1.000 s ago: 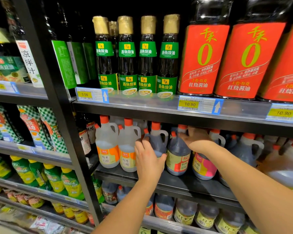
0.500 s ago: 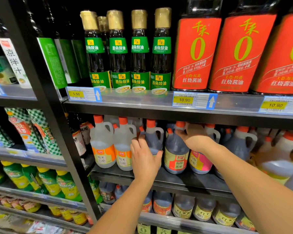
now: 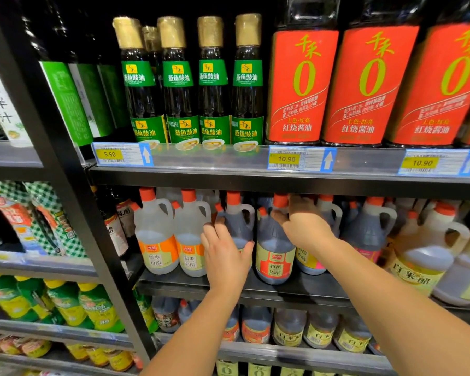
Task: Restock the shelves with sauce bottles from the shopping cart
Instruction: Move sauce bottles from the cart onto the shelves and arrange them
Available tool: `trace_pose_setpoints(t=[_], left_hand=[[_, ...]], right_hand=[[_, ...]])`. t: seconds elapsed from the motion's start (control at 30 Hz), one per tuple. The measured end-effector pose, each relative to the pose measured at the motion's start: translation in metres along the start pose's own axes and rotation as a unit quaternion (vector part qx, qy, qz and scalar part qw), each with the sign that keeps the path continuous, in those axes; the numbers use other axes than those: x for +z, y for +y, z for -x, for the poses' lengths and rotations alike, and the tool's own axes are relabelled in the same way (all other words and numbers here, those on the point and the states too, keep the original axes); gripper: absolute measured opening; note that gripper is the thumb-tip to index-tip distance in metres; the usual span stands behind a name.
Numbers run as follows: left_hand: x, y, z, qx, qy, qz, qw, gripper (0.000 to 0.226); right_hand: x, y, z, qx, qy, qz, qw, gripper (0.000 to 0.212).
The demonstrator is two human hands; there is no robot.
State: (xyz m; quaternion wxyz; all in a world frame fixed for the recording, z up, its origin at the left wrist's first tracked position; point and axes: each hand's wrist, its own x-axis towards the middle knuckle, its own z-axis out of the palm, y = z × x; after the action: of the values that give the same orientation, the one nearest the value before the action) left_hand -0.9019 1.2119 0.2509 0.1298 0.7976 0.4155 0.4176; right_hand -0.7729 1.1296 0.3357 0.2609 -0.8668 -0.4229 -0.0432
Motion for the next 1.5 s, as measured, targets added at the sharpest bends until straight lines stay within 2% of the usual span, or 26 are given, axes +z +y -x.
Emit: trace_pose_setpoints(t=[0.33, 0.4, 0.5, 0.63, 0.7, 0.83, 0.9, 1.0, 1.1, 1.2, 1.33, 1.5], left_hand=[[0.002, 0.003, 0.000, -0.017, 0.002, 0.004, 1.000, 0.058], [0.001, 0.006, 0.000, -0.029, -0.003, 0.005, 1.000, 0.059], [-0.002, 0.010, 0.002, -0.021, 0.025, 0.003, 0.999, 0.063], [-0.001, 0.020, 0.010, 0.014, 0.062, 0.034, 0.997, 0.066], [0.002, 0.030, 0.014, 0.035, 0.060, 0.044, 0.997, 0.064], [0.015, 0.053, 0.024, 0.044, 0.030, 0.088, 0.995, 0.065], [0.023, 0.061, 0.028, 0.039, 0.011, 0.096, 0.995, 0.066], [0.030, 0.069, 0.031, 0.023, -0.001, 0.080, 0.997, 0.064], [0.034, 0.073, 0.032, 0.015, 0.011, 0.053, 0.998, 0.063], [0.036, 0.075, 0.032, 0.007, 0.010, 0.037, 0.999, 0.062], [0.037, 0.075, 0.032, 0.007, 0.000, 0.014, 1.000, 0.061], [0.035, 0.072, 0.033, 0.017, -0.001, 0.010, 1.000, 0.060]], right_hand=[[0.004, -0.002, 0.005, 0.004, 0.003, 0.061, 0.998, 0.045], [0.001, -0.001, 0.007, 0.001, -0.007, 0.042, 0.999, 0.047], [-0.004, 0.010, 0.019, 0.000, 0.002, 0.023, 1.000, 0.037], [-0.017, 0.038, 0.027, 0.019, 0.106, 0.074, 0.991, 0.037], [-0.024, 0.051, 0.026, 0.044, 0.117, 0.096, 0.987, 0.038], [-0.032, 0.072, 0.017, 0.090, 0.074, 0.074, 0.990, 0.032], [-0.036, 0.072, 0.009, 0.088, 0.082, 0.050, 0.991, 0.034], [-0.036, 0.069, -0.004, 0.061, 0.093, 0.032, 0.993, 0.034], [-0.032, 0.071, -0.017, 0.077, 0.046, 0.063, 0.994, 0.045], [-0.029, 0.075, -0.025, 0.089, 0.025, 0.020, 0.996, 0.046], [-0.027, 0.082, -0.028, 0.088, 0.039, 0.025, 0.995, 0.047], [-0.033, 0.085, -0.027, 0.086, -0.071, 0.062, 0.992, 0.049]])
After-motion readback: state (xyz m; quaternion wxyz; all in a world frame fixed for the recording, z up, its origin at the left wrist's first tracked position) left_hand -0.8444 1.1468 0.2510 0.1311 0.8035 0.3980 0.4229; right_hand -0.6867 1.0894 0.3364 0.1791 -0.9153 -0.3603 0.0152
